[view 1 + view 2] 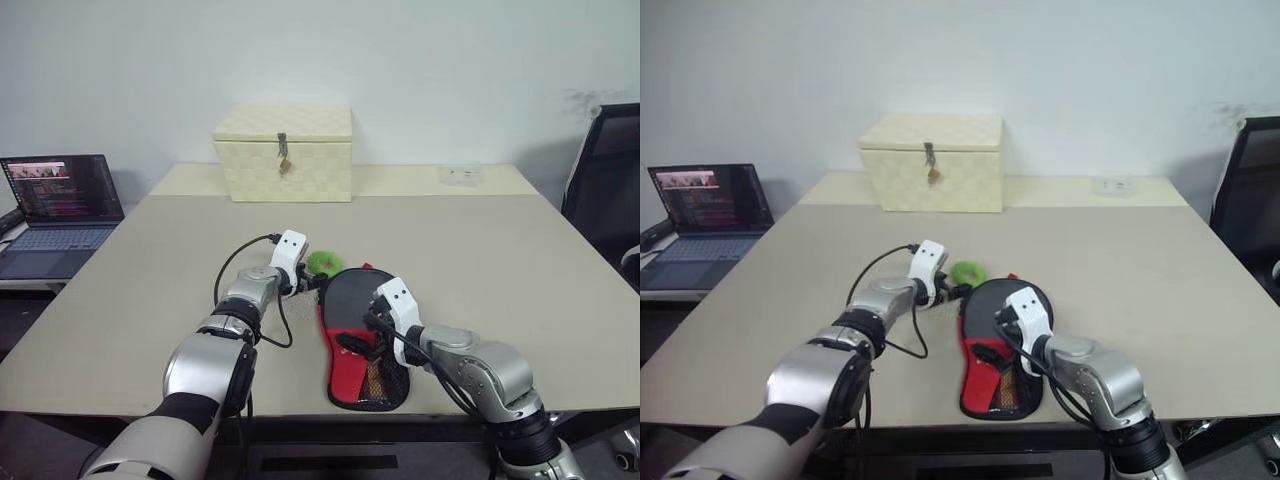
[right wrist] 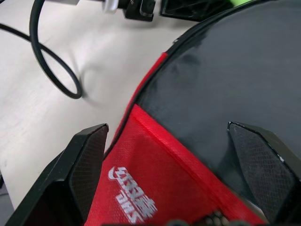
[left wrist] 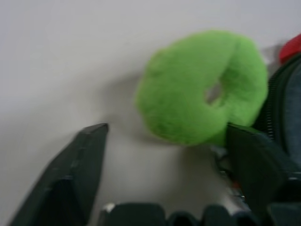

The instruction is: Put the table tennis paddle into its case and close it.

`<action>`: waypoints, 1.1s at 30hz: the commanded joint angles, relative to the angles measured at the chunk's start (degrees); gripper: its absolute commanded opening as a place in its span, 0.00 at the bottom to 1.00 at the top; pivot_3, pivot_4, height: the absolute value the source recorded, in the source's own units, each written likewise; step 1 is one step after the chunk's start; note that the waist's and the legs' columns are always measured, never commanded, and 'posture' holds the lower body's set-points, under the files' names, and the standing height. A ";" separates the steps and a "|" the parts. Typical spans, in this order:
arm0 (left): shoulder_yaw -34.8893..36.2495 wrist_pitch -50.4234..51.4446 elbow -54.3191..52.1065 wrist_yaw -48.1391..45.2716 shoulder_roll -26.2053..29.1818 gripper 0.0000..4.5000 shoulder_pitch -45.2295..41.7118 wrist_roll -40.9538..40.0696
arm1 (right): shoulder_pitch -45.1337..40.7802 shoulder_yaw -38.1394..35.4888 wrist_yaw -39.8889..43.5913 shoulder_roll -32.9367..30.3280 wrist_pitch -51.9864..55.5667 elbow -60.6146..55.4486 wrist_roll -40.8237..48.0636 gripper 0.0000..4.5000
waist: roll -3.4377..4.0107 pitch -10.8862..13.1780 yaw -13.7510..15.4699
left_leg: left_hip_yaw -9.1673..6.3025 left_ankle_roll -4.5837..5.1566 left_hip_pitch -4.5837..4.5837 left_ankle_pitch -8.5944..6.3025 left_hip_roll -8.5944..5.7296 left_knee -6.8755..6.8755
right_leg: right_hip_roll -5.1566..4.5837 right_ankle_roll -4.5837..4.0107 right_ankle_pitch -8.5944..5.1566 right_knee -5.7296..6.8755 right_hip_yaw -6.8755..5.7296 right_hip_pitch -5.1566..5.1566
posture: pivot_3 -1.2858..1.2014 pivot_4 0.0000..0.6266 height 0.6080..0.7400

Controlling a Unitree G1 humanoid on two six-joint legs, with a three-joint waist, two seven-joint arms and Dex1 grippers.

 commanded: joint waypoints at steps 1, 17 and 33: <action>0.73 -0.33 0.71 0.56 -0.45 0.62 -0.10 1.44 | -0.16 -1.04 -0.77 -0.17 -0.10 -2.29 -0.41 1.00 | 0.00 0.00 -0.04 | 0.00 0.00 0.01 0.00 0.00 0.09 | 0.00 0.01 0.00 0.09 0.01 0.00 | 0.52 0.24 1.00; 2.57 -0.60 0.74 1.98 -0.93 0.01 -0.32 3.26 | -8.32 3.45 -0.22 4.29 -14.02 19.32 -8.95 1.00 | -0.02 -0.02 -0.83 | 0.03 -0.01 0.12 0.02 0.03 0.22 | 0.11 0.05 0.08 0.22 0.06 0.05 | 0.52 0.24 1.00; -5.43 -9.90 1.62 11.63 -3.42 0.01 -8.15 16.00 | -0.83 6.86 0.93 2.85 -5.11 12.40 -10.82 1.00 | -0.26 -0.26 -0.53 | 0.00 -0.01 0.09 0.02 0.02 0.23 | 0.09 0.14 0.10 0.18 0.06 0.09 | 0.52 0.24 1.00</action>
